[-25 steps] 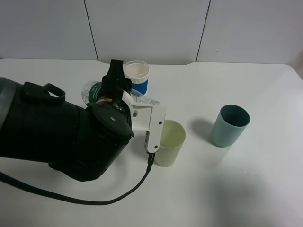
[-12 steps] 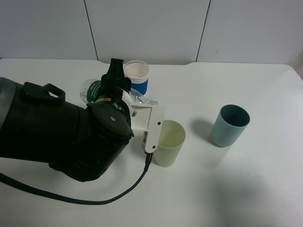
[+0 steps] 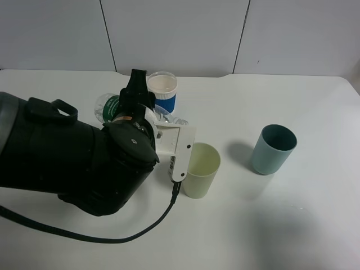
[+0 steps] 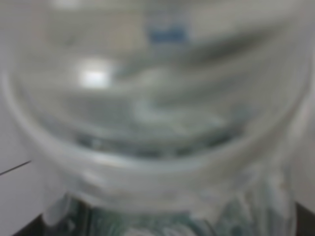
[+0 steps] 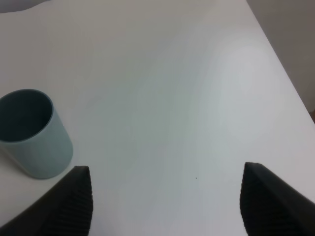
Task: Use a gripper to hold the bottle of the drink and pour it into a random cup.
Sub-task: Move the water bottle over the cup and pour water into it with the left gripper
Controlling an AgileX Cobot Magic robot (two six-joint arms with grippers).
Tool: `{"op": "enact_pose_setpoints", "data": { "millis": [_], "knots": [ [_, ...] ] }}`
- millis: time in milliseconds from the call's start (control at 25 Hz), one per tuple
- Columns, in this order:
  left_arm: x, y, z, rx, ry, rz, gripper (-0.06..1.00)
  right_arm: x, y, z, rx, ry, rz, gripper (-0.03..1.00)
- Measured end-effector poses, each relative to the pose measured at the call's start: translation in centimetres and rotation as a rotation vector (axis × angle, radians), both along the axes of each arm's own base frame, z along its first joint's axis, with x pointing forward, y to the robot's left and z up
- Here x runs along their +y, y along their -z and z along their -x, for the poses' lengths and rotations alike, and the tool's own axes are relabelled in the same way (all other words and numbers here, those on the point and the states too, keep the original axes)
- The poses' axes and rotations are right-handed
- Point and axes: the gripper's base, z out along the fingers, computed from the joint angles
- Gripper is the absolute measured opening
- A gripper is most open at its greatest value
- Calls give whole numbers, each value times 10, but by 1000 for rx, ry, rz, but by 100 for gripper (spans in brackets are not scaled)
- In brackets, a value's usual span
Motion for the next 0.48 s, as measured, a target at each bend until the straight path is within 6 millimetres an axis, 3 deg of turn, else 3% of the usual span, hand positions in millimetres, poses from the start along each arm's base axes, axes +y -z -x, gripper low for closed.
{"op": "enact_pose_setpoints", "data": {
  "millis": [480],
  "knots": [
    [2,-1,0,-16,-17,-11,55,0,0,0,0,0,0,63]
  ]
}}
